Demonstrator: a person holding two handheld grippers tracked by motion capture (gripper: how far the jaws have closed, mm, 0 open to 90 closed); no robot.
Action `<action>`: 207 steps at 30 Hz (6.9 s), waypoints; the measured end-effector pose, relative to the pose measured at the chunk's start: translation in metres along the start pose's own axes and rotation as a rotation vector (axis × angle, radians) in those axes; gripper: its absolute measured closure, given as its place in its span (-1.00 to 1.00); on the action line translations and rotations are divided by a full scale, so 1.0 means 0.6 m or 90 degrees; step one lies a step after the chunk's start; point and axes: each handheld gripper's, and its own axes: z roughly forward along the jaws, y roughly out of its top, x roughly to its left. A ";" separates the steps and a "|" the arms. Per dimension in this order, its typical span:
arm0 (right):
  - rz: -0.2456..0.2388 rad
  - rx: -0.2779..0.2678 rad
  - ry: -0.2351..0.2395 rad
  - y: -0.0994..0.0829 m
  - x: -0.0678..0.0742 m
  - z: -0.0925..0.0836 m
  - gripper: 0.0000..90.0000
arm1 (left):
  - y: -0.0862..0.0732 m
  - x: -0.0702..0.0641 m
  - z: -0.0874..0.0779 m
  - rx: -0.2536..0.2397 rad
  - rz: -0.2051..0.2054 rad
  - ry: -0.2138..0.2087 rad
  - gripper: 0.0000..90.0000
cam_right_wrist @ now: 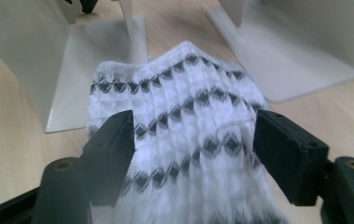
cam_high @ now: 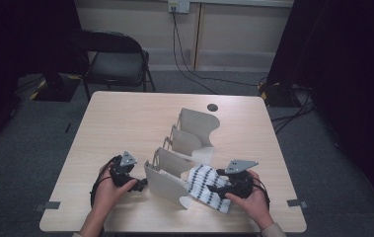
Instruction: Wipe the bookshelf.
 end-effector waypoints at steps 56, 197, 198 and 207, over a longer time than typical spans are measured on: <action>0.077 0.017 0.000 -0.007 0.008 0.007 0.64 | 0.000 0.000 0.001 -0.002 -0.001 -0.003 -1.00; -0.063 0.038 0.114 0.025 0.116 0.052 0.72 | 0.001 0.000 0.002 -0.003 -0.001 -0.003 -1.00; -0.061 0.021 0.109 0.033 0.113 0.047 0.72 | 0.001 0.000 0.002 -0.003 -0.001 -0.003 -1.00; -0.059 -0.030 0.102 0.083 0.111 0.073 0.72 | 0.001 0.000 0.002 -0.003 -0.001 -0.003 -1.00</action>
